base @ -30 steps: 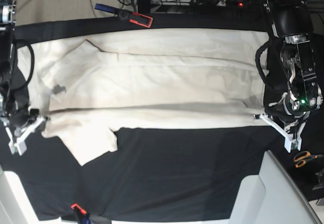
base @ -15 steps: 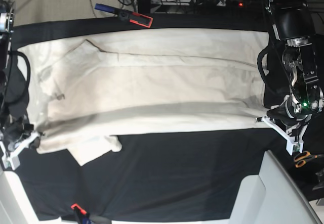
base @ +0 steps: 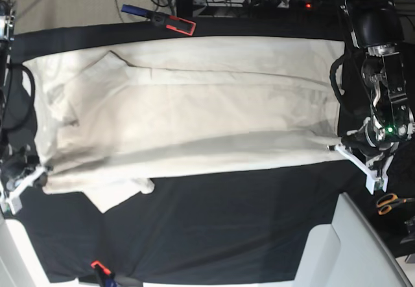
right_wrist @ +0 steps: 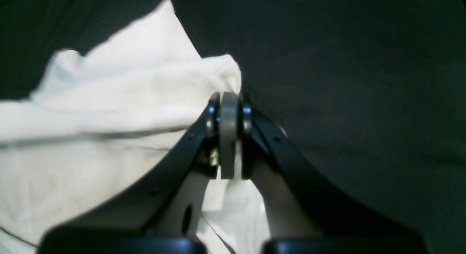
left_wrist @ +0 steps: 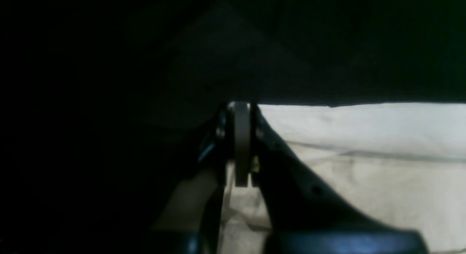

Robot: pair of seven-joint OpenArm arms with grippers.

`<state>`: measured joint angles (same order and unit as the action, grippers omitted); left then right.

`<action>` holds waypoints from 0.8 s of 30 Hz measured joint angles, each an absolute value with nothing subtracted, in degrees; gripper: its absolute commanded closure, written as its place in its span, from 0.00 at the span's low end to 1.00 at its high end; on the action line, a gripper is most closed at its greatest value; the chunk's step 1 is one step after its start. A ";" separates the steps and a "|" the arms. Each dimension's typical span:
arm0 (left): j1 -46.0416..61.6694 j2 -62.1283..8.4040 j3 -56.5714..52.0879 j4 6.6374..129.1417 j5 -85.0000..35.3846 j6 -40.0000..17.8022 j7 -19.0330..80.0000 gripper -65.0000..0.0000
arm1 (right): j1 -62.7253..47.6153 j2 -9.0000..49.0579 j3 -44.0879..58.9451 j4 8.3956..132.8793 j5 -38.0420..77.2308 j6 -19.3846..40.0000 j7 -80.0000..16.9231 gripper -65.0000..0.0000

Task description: Fold the T-shirt properly

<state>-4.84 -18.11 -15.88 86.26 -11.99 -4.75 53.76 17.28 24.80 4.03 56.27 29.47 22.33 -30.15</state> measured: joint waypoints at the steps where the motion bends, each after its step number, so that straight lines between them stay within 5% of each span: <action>1: -3.97 -18.04 -15.88 86.30 -11.99 -4.78 53.84 1.00 | 16.78 24.77 4.01 56.25 29.52 22.48 -30.26 1.00; 24: 3.64 -17.96 -15.90 86.50 -12.03 -4.75 53.82 1.00 | 9.47 24.45 7.40 56.29 29.98 22.92 -32.42 1.00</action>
<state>3.64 -17.96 -15.90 86.50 -12.03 -4.75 53.82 9.47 24.45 7.40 56.29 29.98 22.92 -32.42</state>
